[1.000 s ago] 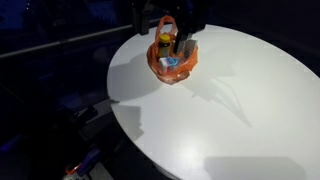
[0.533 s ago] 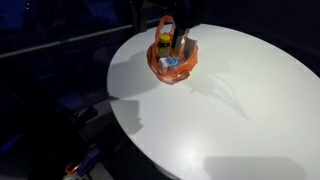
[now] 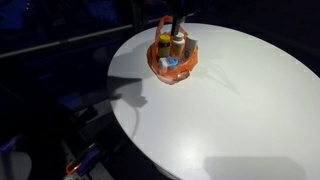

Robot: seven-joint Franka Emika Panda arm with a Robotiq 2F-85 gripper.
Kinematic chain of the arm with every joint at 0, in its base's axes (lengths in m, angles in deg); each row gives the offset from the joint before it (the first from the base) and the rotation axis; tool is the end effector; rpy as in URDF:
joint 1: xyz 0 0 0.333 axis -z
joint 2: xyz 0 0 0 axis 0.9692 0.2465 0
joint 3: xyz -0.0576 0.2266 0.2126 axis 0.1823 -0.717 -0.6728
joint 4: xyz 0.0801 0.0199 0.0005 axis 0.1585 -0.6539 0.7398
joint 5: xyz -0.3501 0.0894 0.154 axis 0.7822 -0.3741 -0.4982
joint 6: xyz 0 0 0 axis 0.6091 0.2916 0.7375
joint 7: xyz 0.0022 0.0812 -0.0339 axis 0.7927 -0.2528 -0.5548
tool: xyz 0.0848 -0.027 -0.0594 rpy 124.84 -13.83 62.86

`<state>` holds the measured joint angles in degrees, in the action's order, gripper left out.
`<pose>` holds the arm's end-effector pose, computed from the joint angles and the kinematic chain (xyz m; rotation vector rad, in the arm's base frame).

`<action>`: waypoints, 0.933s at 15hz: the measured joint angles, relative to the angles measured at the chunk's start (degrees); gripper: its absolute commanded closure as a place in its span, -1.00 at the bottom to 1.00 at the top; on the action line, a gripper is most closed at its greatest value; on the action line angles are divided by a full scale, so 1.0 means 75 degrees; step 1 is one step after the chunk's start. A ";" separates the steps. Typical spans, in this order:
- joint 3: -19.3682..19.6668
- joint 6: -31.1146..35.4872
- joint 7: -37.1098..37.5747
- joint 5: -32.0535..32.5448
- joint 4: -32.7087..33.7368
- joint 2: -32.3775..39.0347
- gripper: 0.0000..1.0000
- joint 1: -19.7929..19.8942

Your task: Remove the brown and yellow bottle from the plastic, then place it on the table

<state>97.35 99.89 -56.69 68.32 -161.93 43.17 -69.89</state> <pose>0.4953 -0.1280 0.4444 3.0929 0.0209 -0.2382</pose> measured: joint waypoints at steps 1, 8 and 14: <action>-0.0062 0.0089 0.0094 0.0000 0.0164 0.0216 -1.00 -0.0023; -0.0381 0.0827 0.0390 0.0000 0.1357 0.1687 -1.00 -0.0229; -0.0647 0.1434 0.0624 -0.0019 0.1822 0.2309 -1.00 -0.0429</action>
<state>92.50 110.64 -52.01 68.18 -148.27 60.49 -73.11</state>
